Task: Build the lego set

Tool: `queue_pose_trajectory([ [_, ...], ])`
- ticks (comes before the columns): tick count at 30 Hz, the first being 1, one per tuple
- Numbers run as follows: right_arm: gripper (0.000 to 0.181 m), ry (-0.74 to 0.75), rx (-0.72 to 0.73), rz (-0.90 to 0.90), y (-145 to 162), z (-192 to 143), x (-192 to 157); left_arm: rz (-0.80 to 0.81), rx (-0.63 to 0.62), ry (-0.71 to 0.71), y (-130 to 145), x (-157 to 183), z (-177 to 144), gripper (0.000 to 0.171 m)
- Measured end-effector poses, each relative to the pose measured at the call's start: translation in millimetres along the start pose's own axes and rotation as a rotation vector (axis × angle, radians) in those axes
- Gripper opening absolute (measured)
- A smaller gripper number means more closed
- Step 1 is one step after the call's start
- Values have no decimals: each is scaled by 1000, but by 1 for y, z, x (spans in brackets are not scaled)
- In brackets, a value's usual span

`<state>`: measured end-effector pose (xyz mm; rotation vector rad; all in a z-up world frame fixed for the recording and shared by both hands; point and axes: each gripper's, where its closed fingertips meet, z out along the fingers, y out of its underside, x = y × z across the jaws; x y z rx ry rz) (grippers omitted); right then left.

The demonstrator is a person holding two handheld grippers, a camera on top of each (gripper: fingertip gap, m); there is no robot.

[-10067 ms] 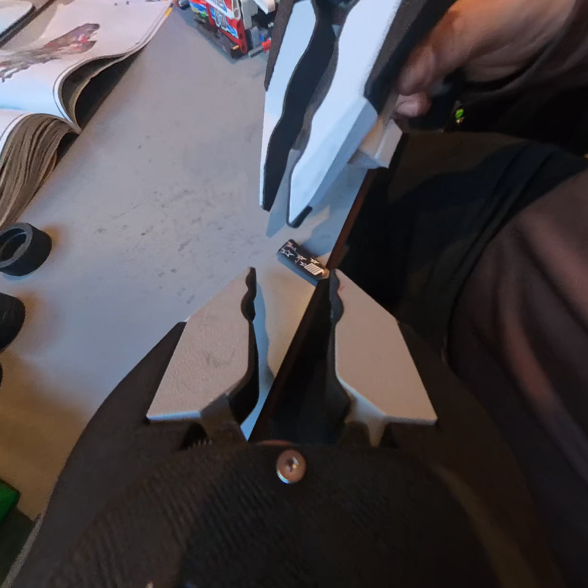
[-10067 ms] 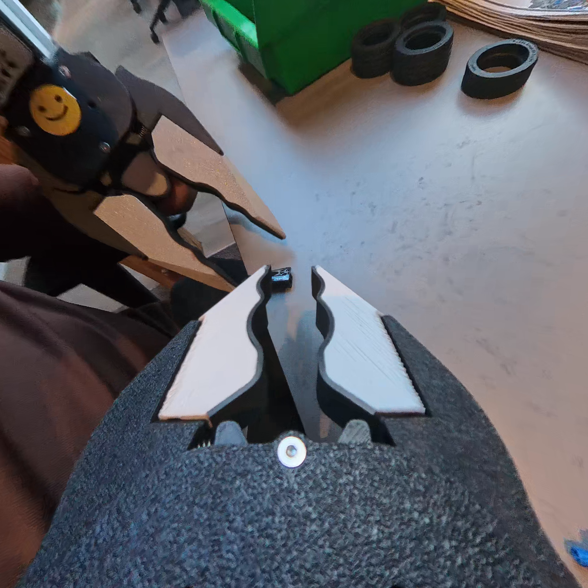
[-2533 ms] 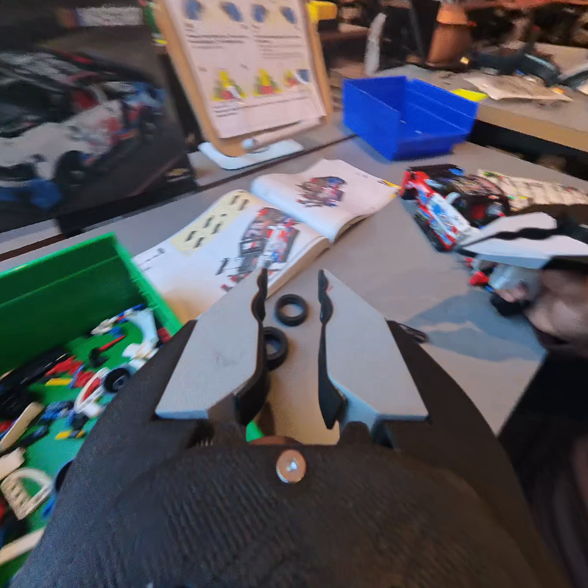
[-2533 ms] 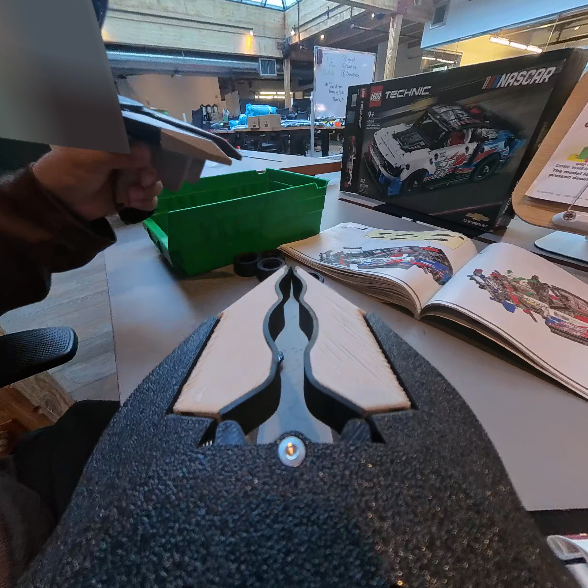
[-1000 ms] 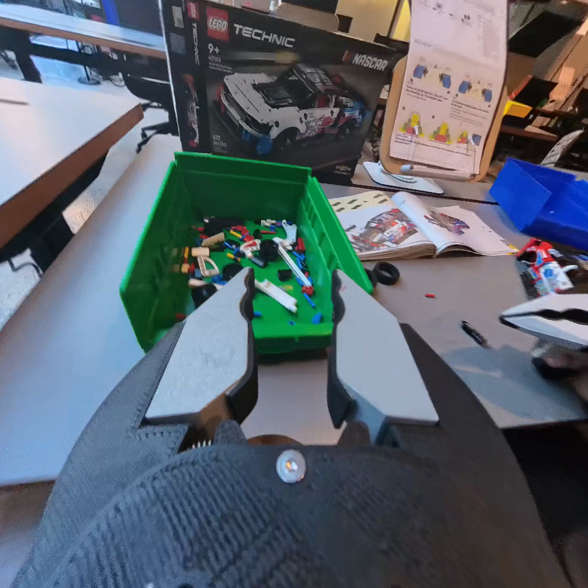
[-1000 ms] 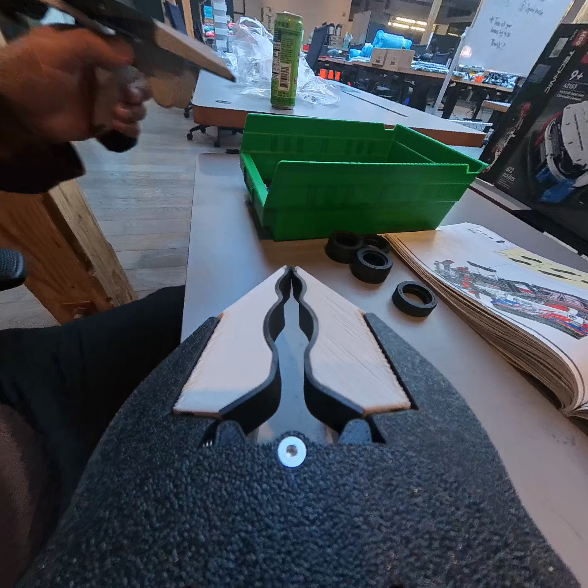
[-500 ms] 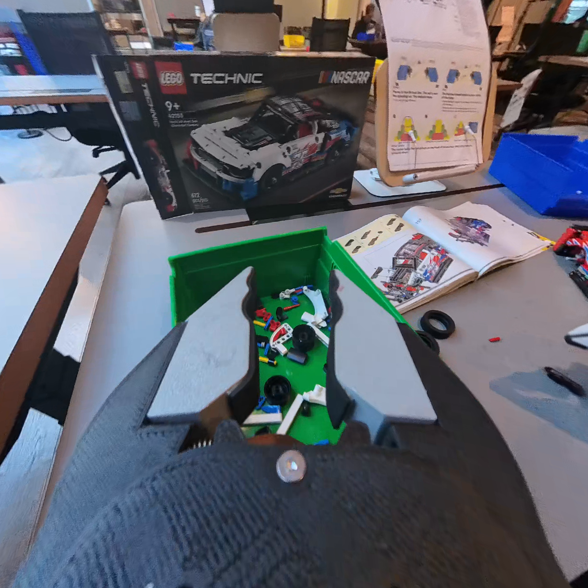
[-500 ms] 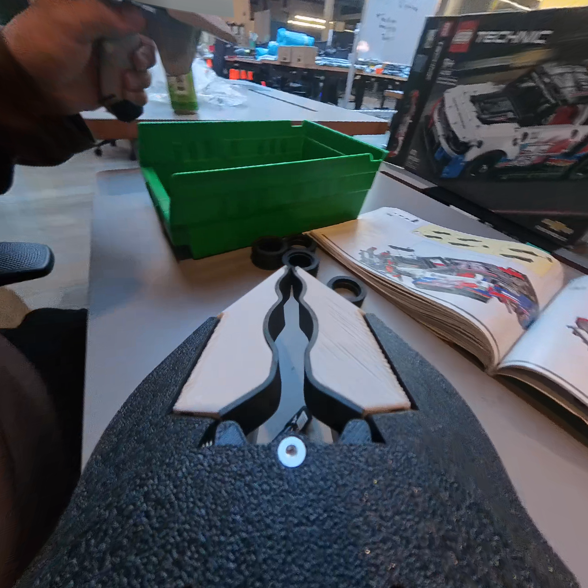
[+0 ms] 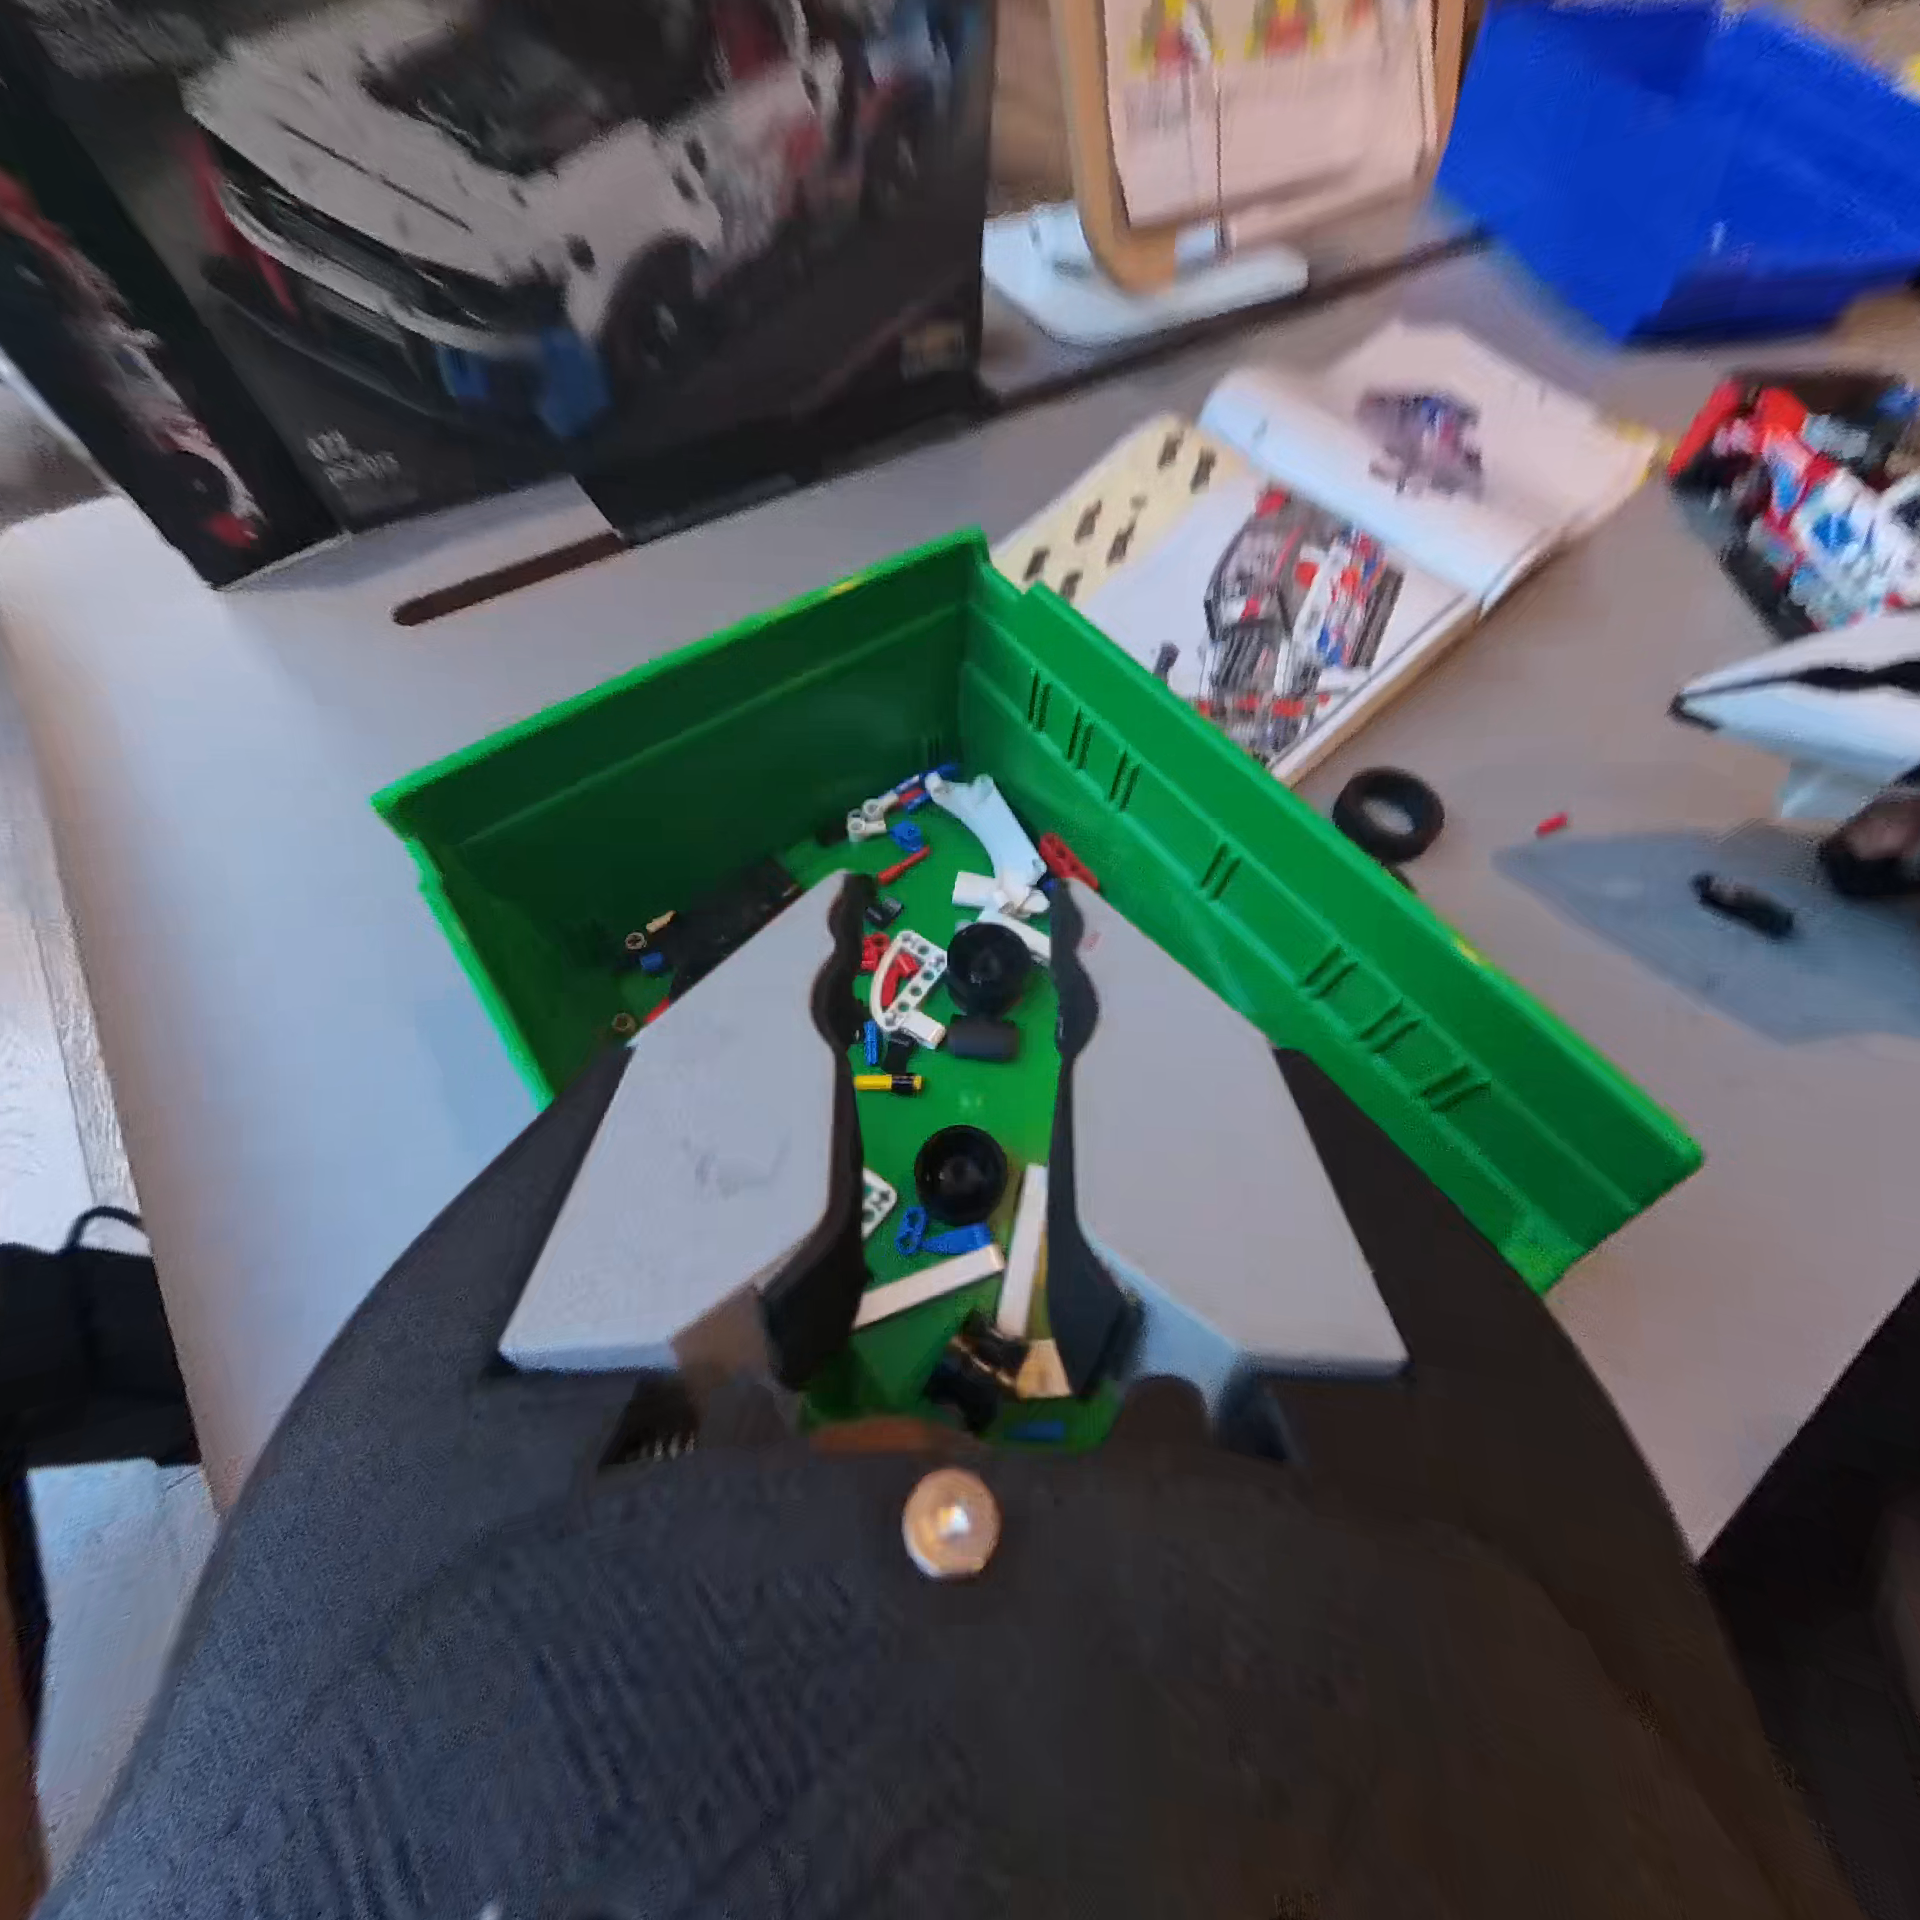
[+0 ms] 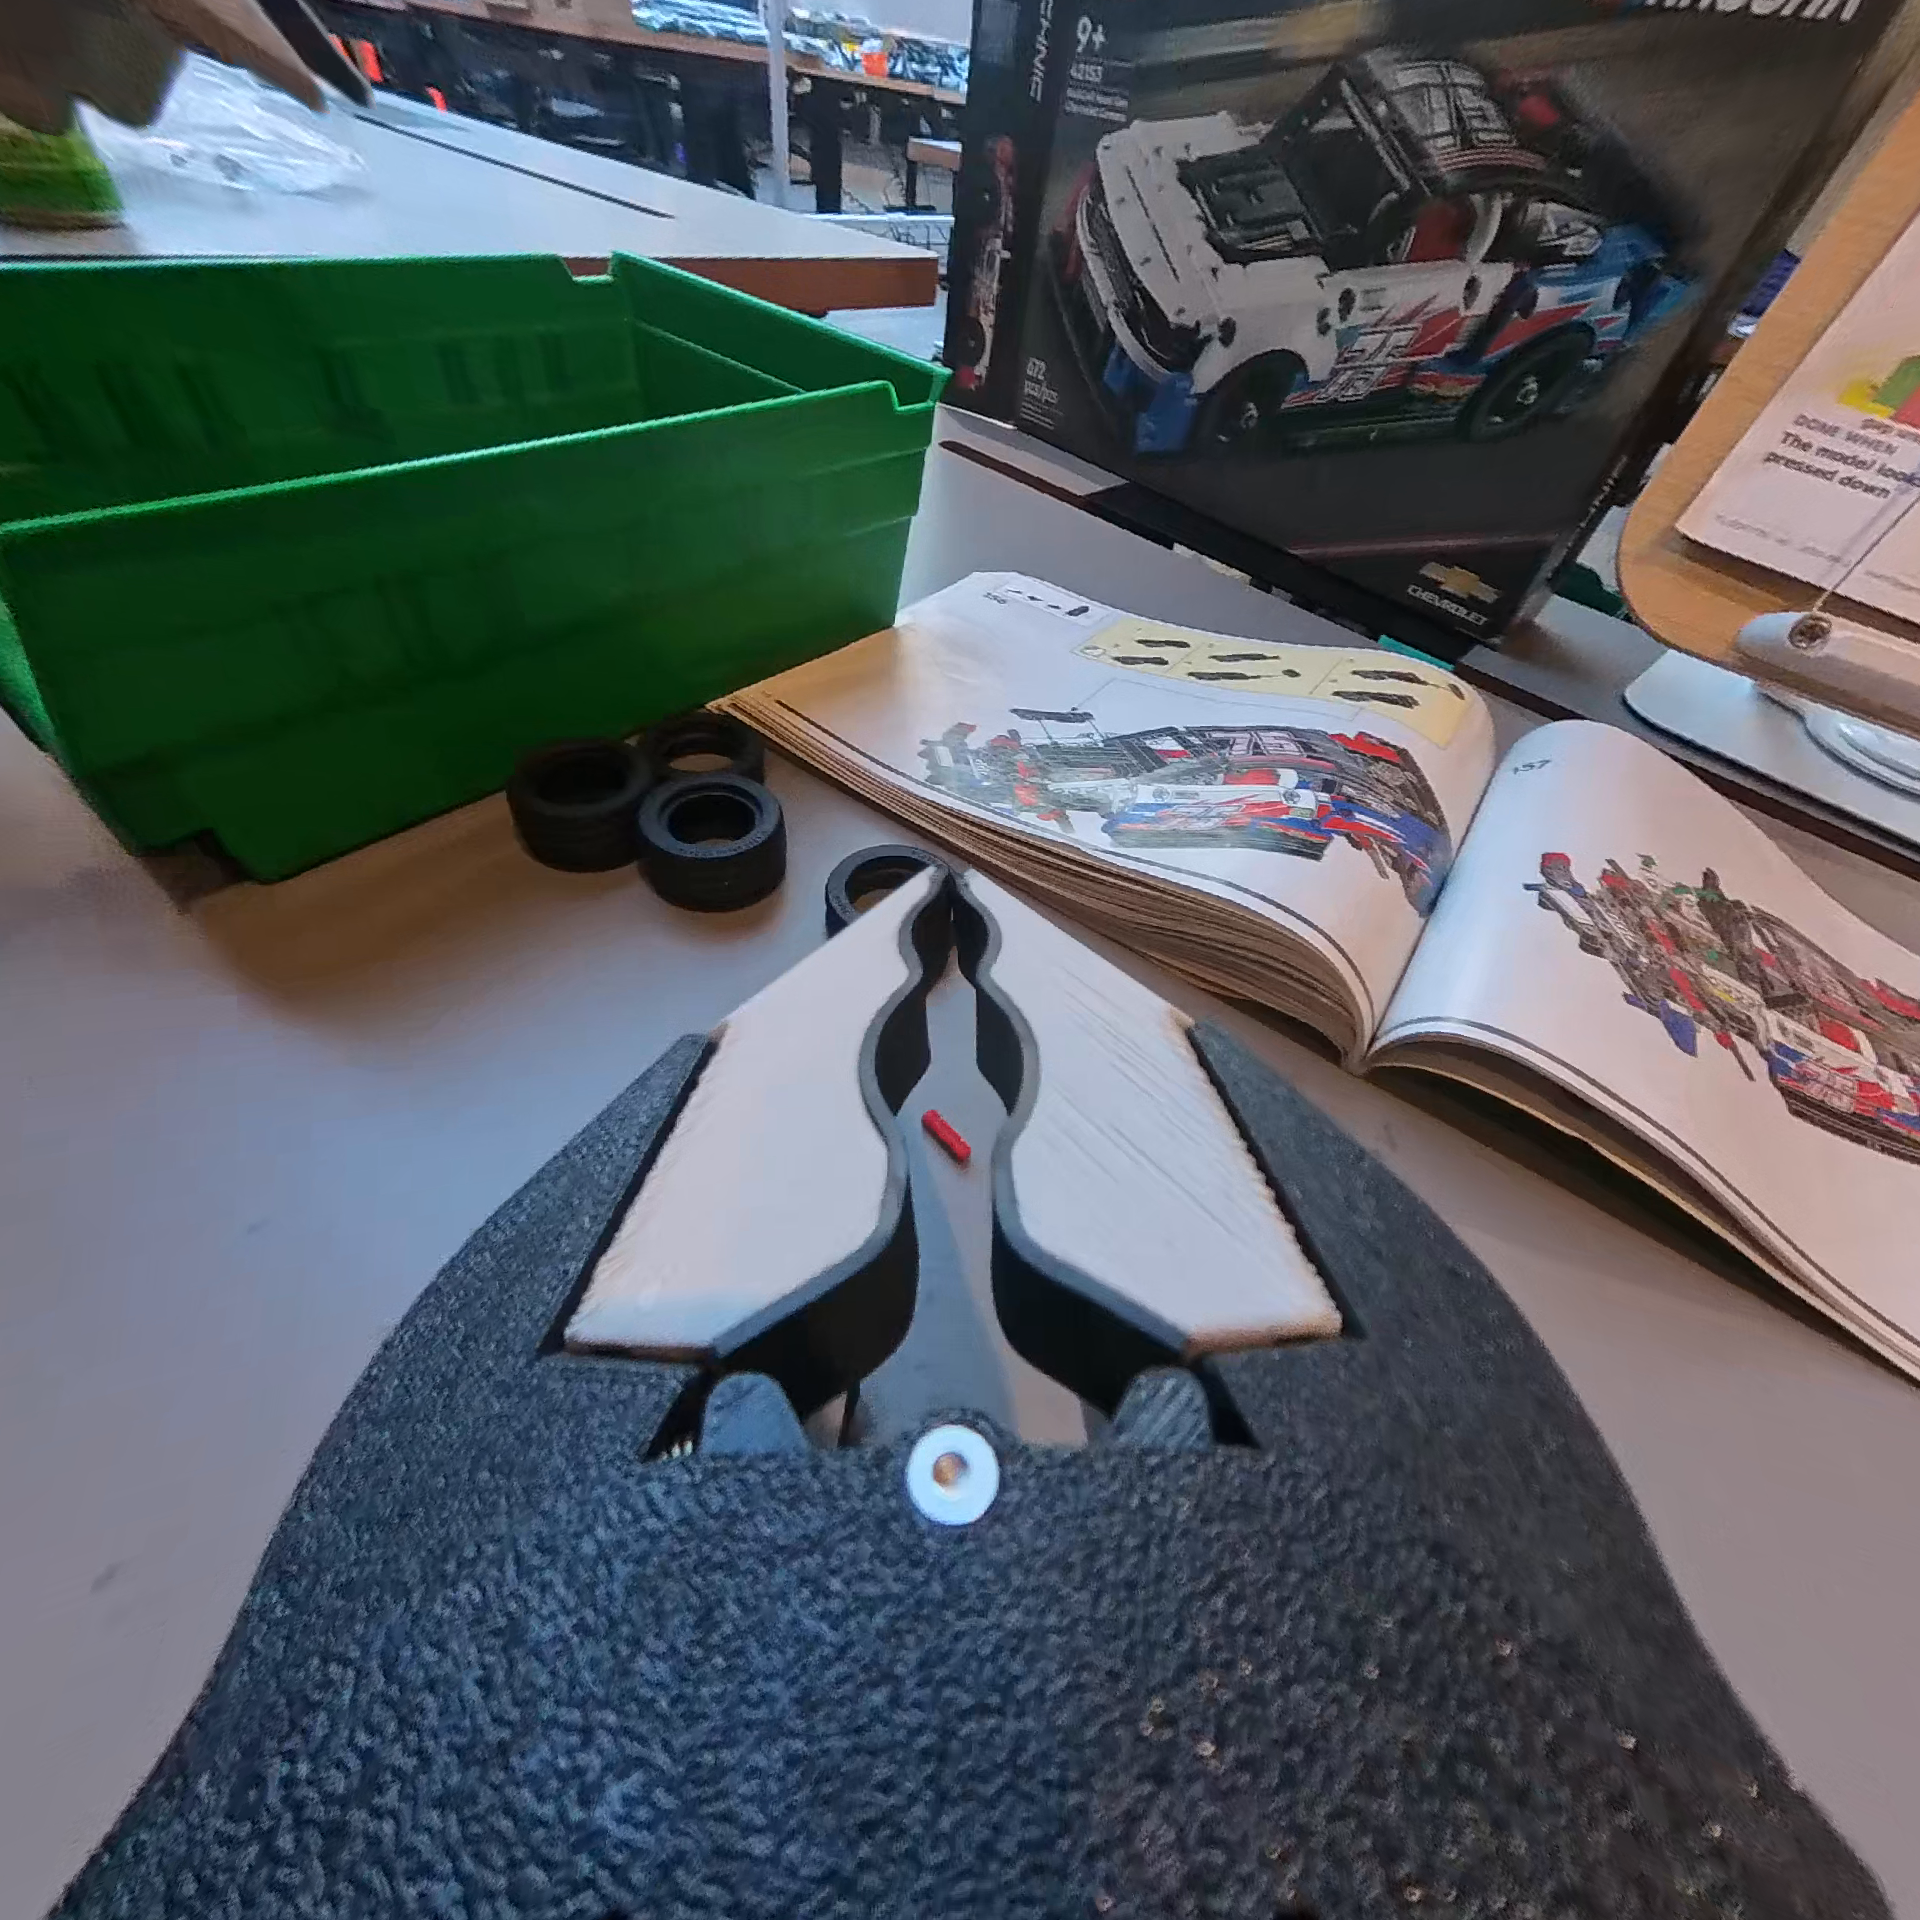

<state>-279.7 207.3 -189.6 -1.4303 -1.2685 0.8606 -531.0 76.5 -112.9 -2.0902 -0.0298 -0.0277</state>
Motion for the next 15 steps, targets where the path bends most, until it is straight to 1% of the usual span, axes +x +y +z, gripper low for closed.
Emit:
queue_pose_trajectory([
  [2,0,-4,-4,-2,0,1,-1,44,-105,14,2,-7,24,28],
  [3,0,-9,-5,-7,0,2,-2,56,-196,26,8,-9,39,28],
  [6,0,-32,5,-14,-2,3,-7,107,-490,30,36,-18,83,23],
  [8,0,-51,20,-5,-4,4,-9,138,-623,-9,53,-29,107,18],
  [11,0,-75,44,17,-8,1,-11,143,-709,-39,67,-36,132,17],
  [15,0,-97,79,65,-12,-3,-9,117,-768,-51,79,-41,145,17],
])
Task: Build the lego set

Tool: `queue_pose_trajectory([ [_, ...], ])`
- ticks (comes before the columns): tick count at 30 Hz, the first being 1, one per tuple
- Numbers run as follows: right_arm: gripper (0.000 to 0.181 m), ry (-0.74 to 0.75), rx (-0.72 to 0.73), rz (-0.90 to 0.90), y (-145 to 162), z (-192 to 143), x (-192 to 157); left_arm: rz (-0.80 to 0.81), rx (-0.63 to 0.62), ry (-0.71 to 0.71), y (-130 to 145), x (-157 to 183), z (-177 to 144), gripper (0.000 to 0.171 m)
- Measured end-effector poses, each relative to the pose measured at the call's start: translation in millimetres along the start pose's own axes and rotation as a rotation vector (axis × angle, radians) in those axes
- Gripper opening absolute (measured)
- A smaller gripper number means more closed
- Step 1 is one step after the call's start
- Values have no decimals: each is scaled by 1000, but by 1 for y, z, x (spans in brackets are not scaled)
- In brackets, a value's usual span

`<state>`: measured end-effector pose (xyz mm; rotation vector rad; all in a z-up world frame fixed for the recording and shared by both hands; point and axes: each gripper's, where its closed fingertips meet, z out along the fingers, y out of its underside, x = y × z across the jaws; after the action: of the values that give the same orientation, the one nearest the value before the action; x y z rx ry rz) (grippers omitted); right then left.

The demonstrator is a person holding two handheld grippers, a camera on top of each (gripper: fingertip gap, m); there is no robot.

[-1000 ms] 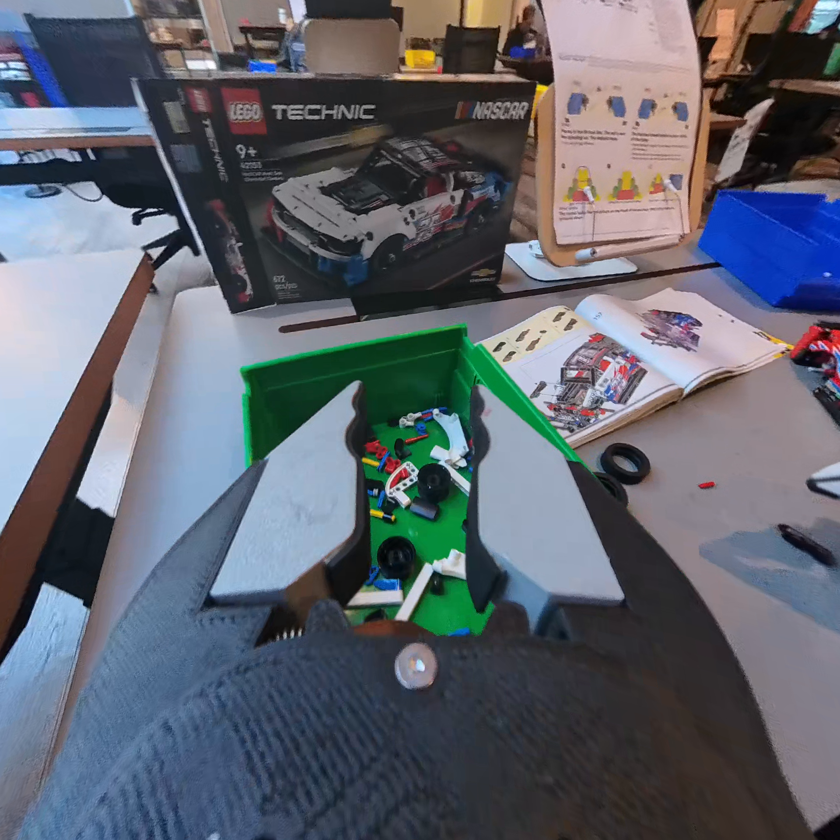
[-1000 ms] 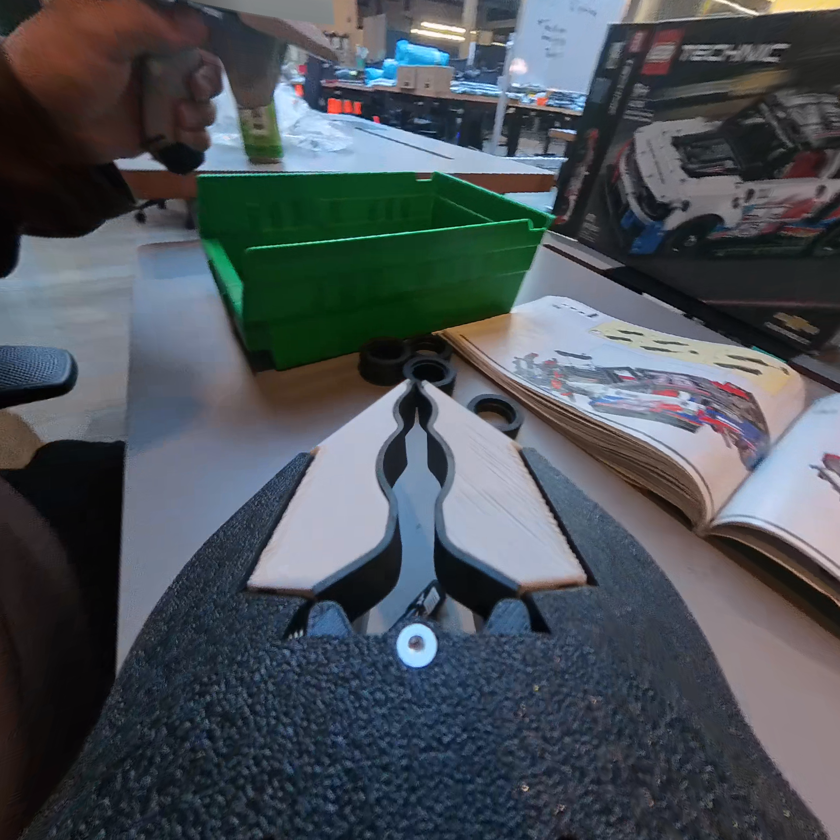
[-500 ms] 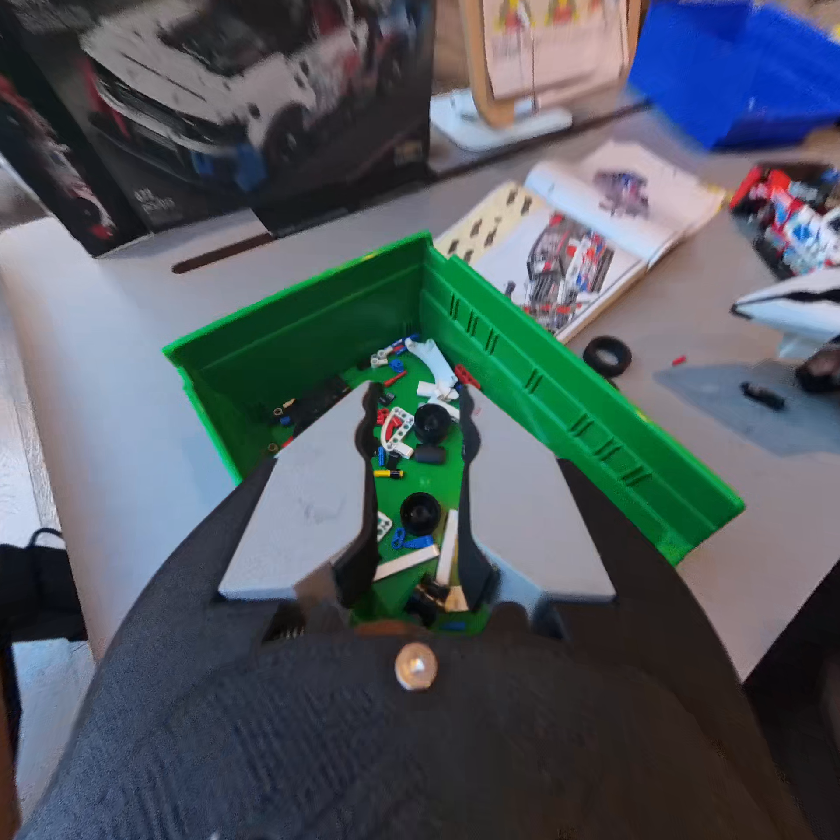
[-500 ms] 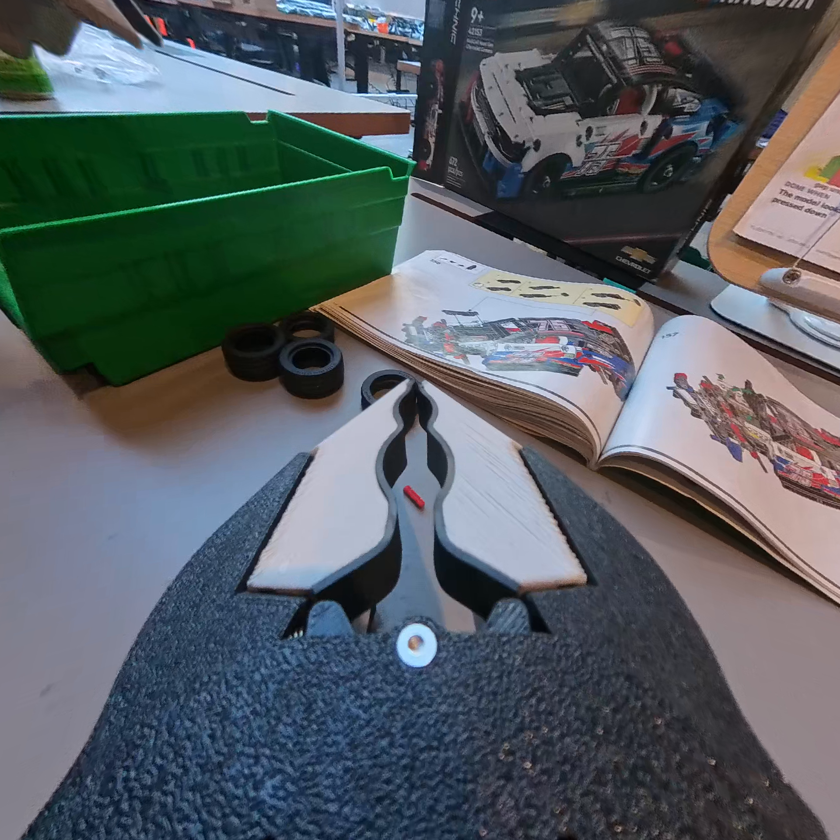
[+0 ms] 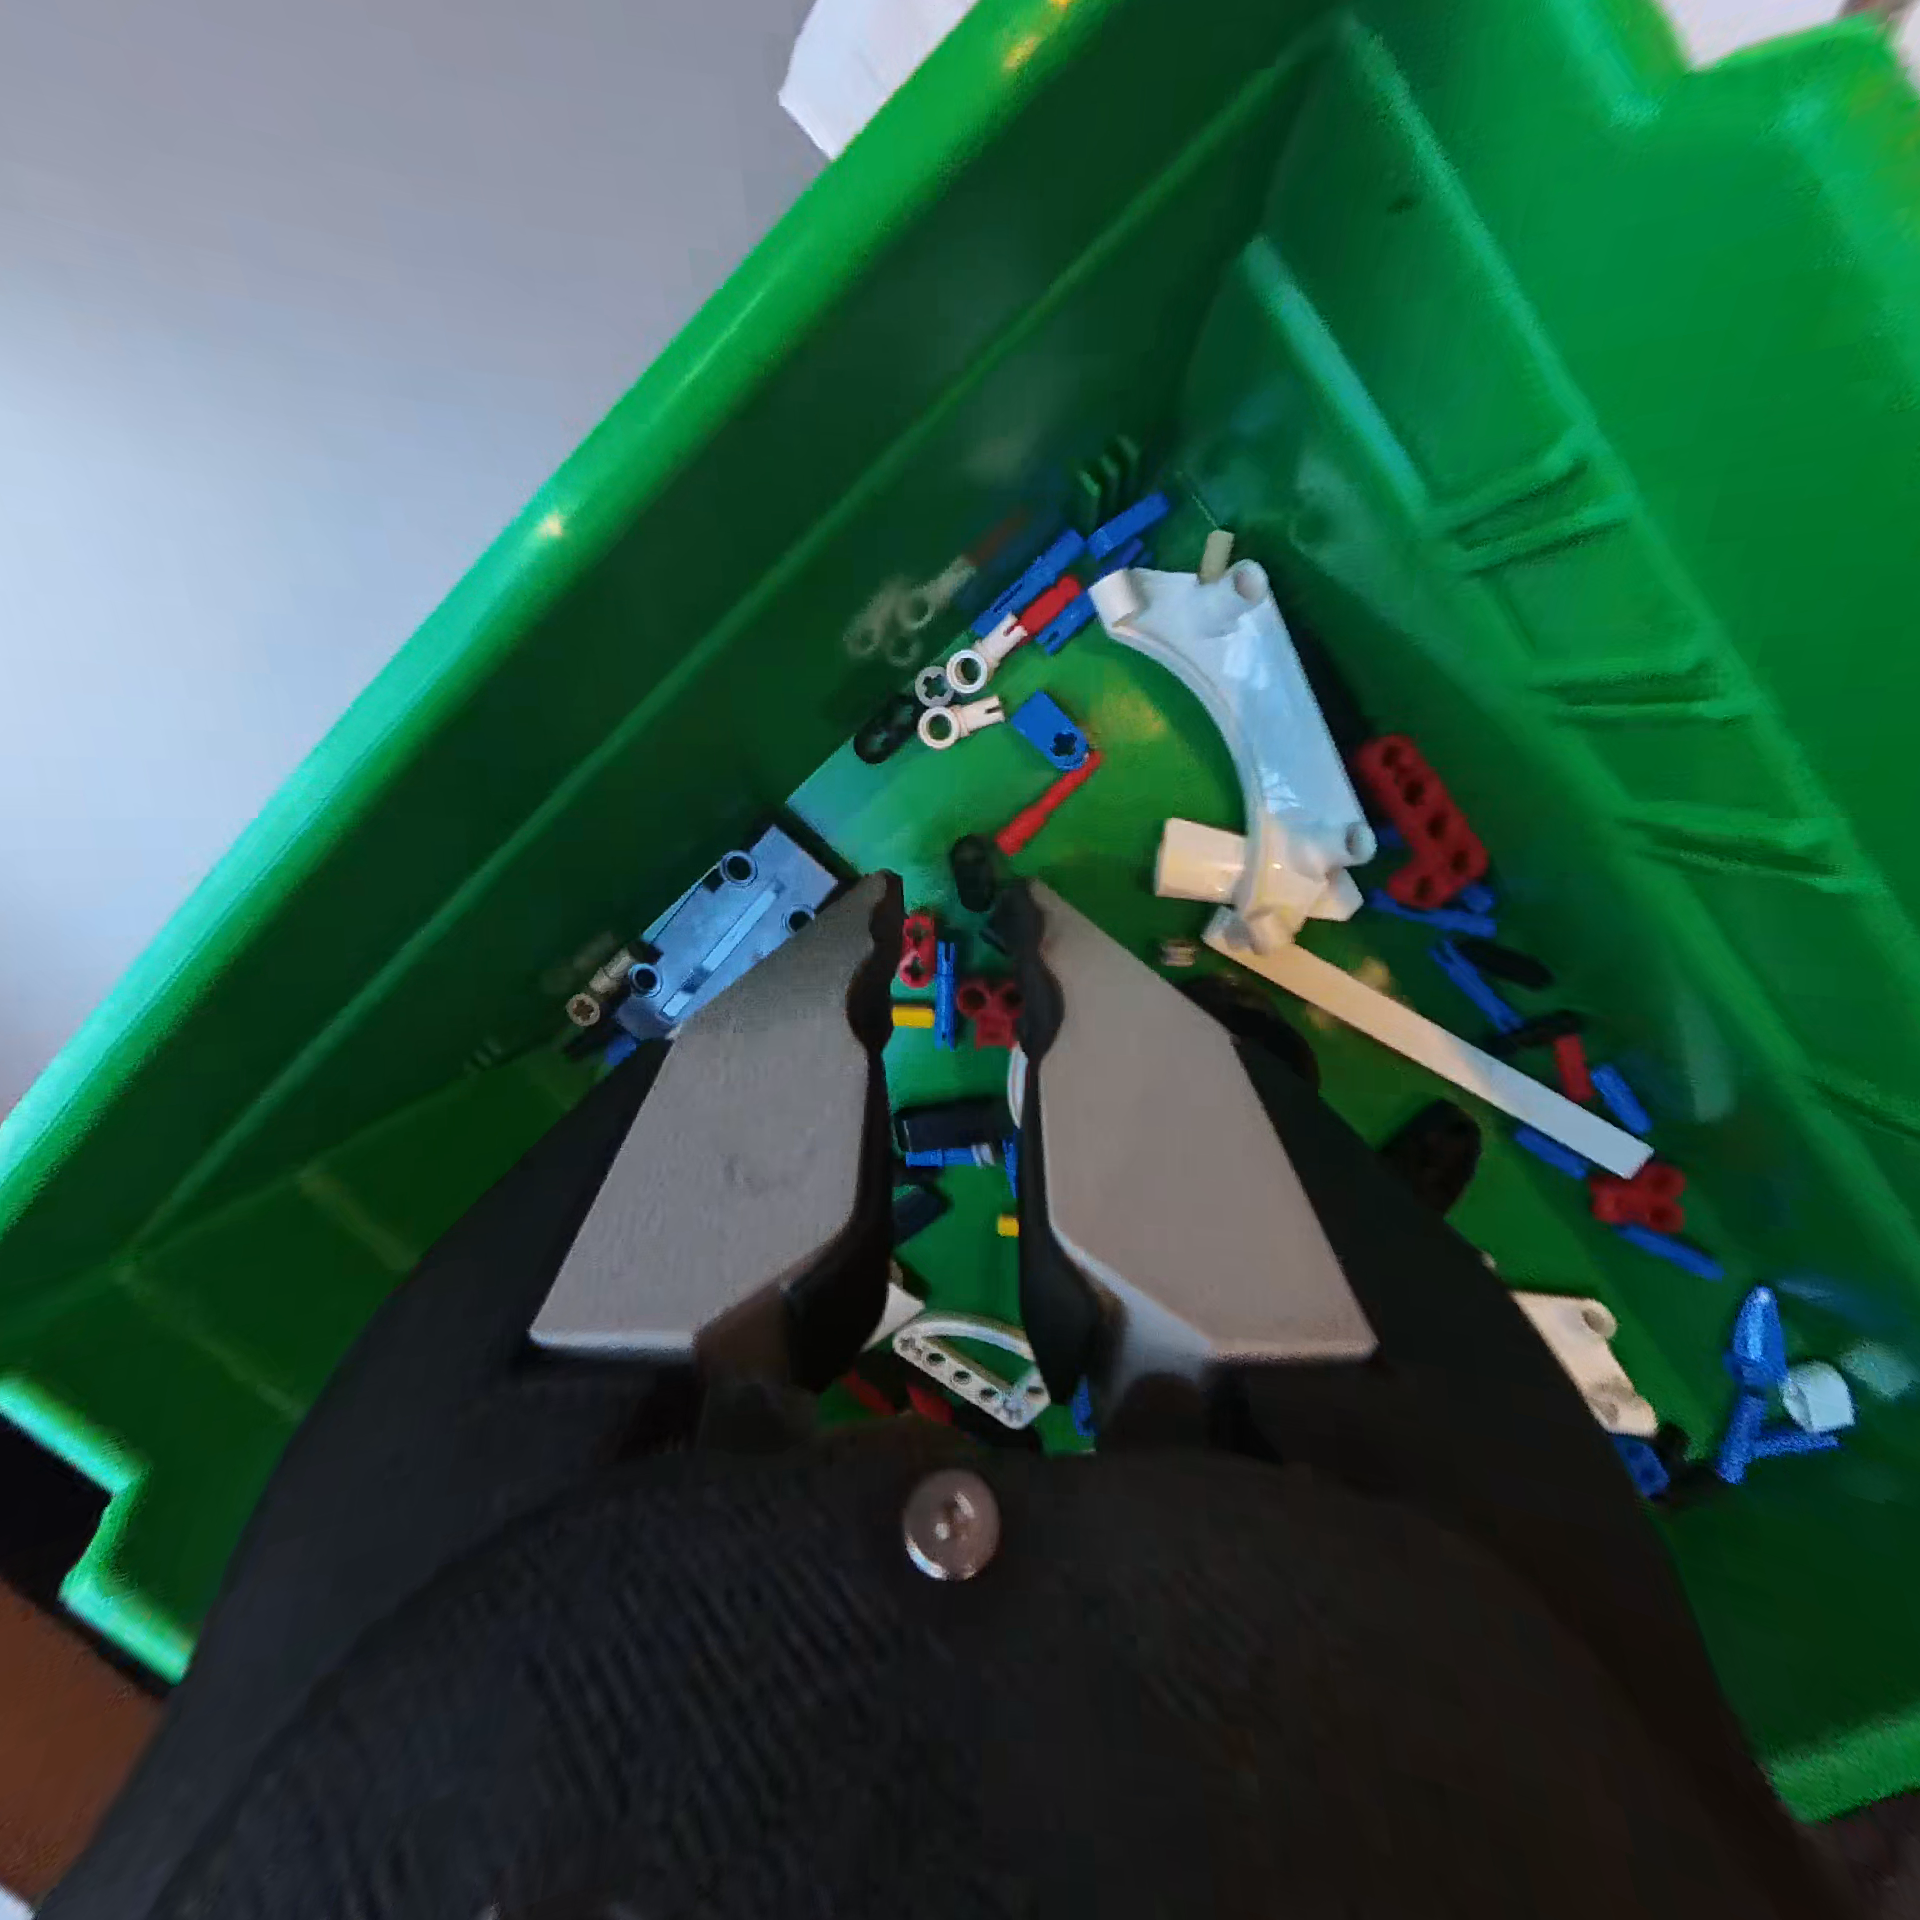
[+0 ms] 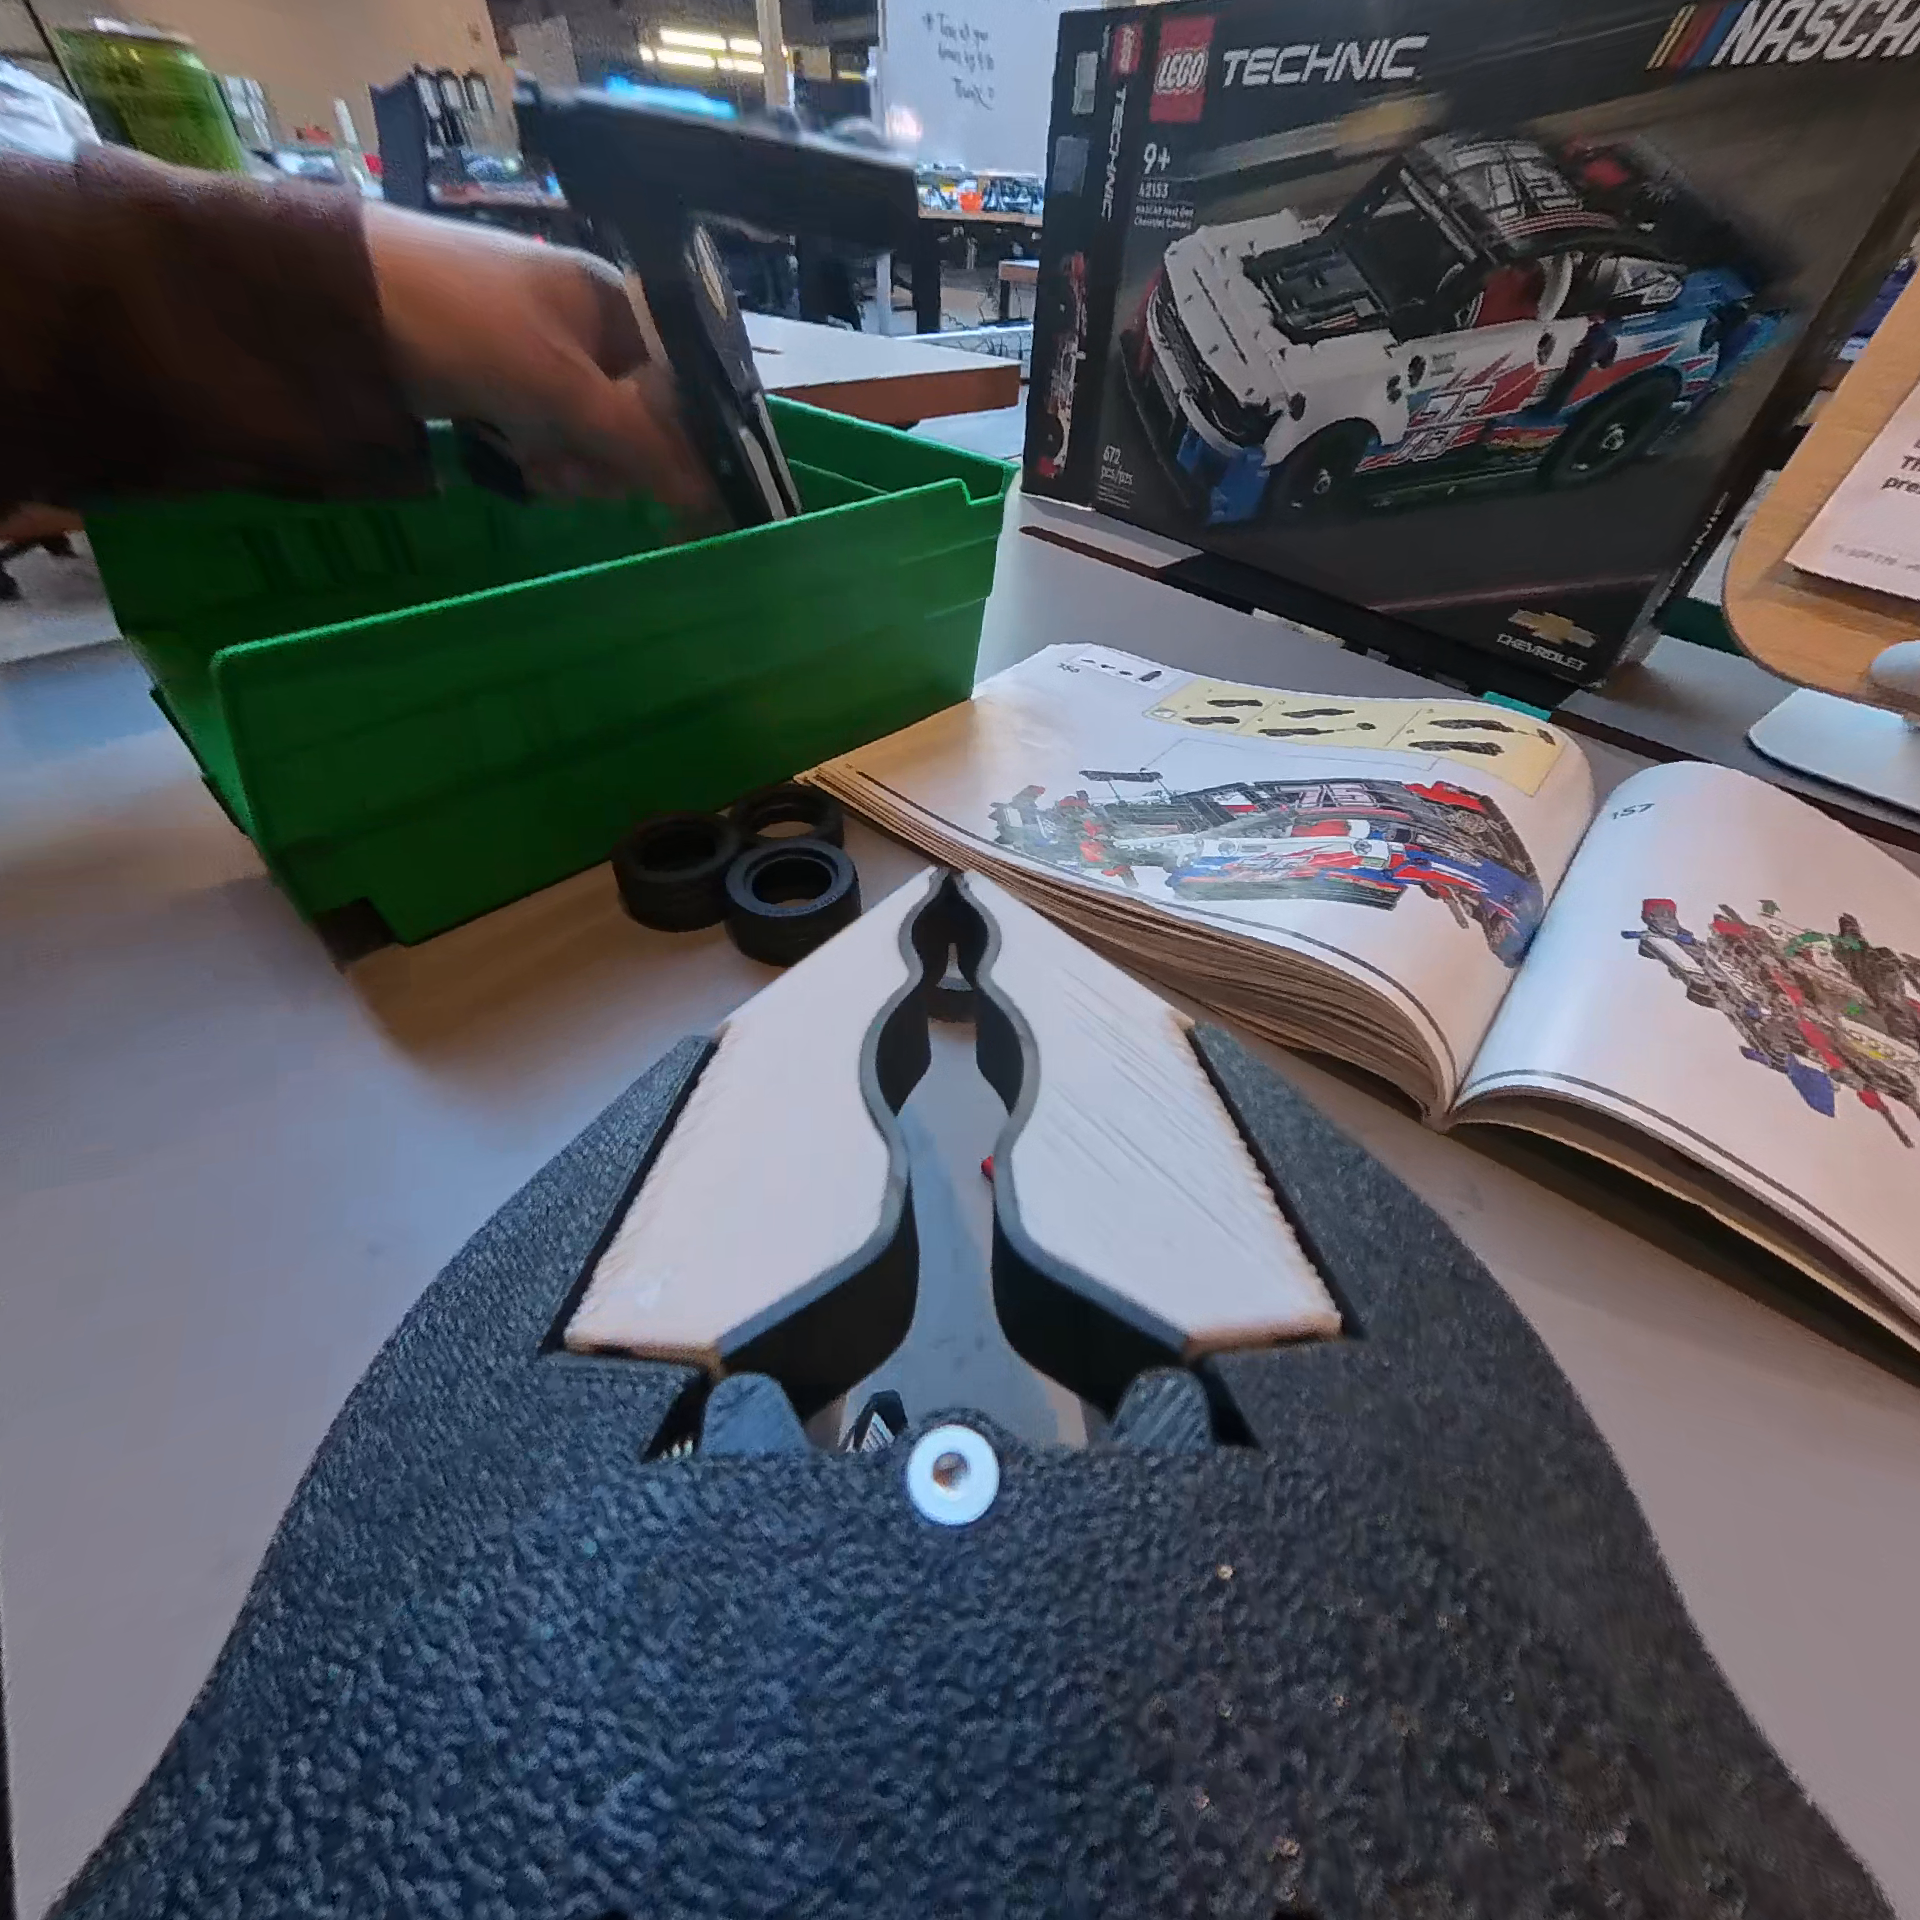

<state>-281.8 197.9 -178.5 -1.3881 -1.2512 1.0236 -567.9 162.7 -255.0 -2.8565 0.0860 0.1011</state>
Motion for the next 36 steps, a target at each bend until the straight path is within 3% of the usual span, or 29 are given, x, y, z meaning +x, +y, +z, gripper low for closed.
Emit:
queue_pose_trajectory([
  [10,0,-36,25,52,-3,-2,0,5,-49,25,3,5,9,4],
  [18,0,-41,26,50,-3,-2,-2,-36,50,89,-12,12,-10,3],
  [29,0,-40,21,65,-3,-2,0,-113,235,227,-33,14,-60,4],
  [36,0,-23,41,64,-6,-4,3,-101,419,503,-55,65,-126,4],
])
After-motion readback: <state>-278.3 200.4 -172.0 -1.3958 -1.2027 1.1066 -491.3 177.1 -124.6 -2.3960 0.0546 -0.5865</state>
